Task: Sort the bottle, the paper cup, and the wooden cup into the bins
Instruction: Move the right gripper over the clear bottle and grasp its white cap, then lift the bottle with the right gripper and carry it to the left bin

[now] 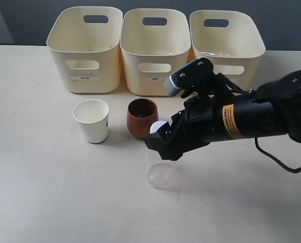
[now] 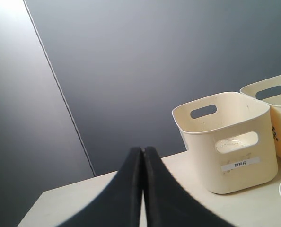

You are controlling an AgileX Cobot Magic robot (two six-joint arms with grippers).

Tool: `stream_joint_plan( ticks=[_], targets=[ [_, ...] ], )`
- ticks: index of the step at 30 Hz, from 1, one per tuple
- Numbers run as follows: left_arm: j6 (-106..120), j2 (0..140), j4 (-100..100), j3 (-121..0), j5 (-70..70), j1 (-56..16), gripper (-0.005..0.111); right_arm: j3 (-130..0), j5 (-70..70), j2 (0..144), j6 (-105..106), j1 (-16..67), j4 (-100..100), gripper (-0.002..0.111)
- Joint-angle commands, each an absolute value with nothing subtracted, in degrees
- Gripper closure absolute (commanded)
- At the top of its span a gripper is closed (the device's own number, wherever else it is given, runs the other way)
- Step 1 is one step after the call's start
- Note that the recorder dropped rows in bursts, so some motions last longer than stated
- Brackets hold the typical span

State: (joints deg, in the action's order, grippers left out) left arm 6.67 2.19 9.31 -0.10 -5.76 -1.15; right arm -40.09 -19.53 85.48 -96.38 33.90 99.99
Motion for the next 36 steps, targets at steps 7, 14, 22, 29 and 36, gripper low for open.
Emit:
stream_joint_plan(
  ticks=[7, 14, 22, 29, 36],
  targets=[
    [6.5, 2.1, 9.3, 0.0, -6.1, -1.2, 0.107, -39.9, -18.8, 85.5, -94.7, 33.7, 99.9, 0.037],
    [6.5, 2.1, 9.3, 0.0, -6.1, -1.2, 0.107, -39.9, -18.8, 85.5, -93.6, 33.7, 99.9, 0.038],
    [6.5, 2.1, 9.3, 0.0, -6.1, -1.2, 0.107, -39.9, -21.5, 85.5, -90.2, 33.7, 99.9, 0.096],
    [6.5, 2.1, 9.3, 0.0, -6.1, -1.2, 0.107, -39.9, -23.0, 85.4, -88.1, 33.7, 99.9, 0.109],
    [6.5, 2.1, 9.3, 0.0, -6.1, -1.2, 0.107, -39.9, -23.0, 84.2, -88.0, 33.7, 99.9, 0.109]
  ],
)
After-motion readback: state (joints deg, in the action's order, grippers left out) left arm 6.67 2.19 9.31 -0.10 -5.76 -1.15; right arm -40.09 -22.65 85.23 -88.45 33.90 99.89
